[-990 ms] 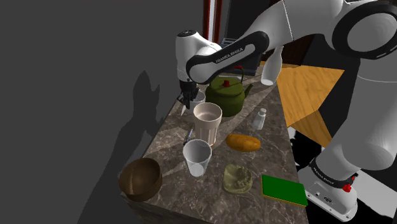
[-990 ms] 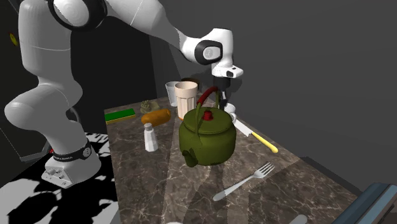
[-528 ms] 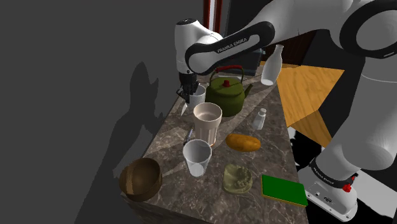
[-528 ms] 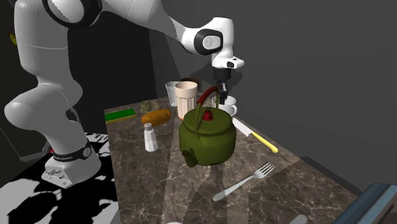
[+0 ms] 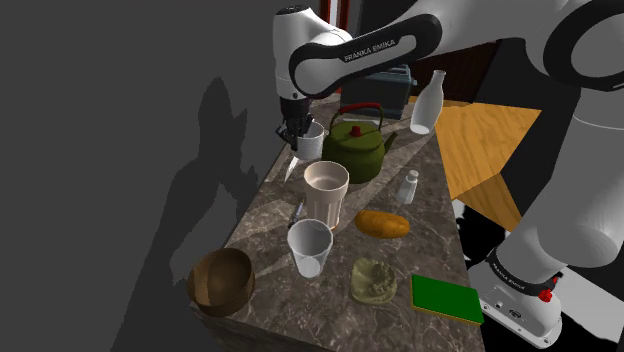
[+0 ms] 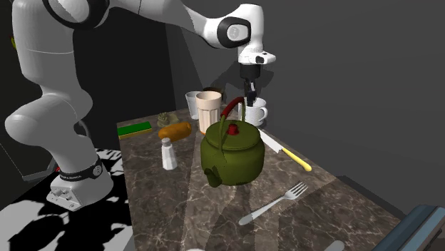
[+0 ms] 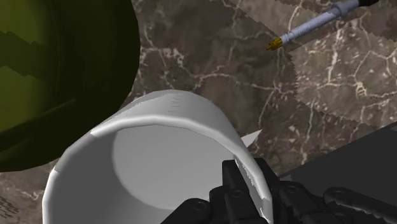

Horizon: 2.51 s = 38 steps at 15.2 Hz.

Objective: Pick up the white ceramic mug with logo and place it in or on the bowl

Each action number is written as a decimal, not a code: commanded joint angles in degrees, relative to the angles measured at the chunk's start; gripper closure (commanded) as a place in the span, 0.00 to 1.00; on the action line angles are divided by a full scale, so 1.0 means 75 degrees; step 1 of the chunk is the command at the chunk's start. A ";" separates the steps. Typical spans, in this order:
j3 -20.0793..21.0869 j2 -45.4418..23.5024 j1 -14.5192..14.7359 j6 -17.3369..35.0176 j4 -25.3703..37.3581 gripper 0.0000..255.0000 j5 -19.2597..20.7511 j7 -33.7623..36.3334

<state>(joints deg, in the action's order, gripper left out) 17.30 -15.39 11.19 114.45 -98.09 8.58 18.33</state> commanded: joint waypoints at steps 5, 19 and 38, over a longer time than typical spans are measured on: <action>0.0027 0.0121 0.0013 -0.0582 0.0466 1.00 -0.0065 -0.0053; 0.0461 0.0118 0.0793 -0.1368 0.1151 1.00 0.0043 0.1074; 0.1174 -0.2124 0.3684 -0.2846 0.4427 1.00 0.1122 0.4170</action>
<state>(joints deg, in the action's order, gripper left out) 26.13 -29.09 37.08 94.77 -68.61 16.17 48.66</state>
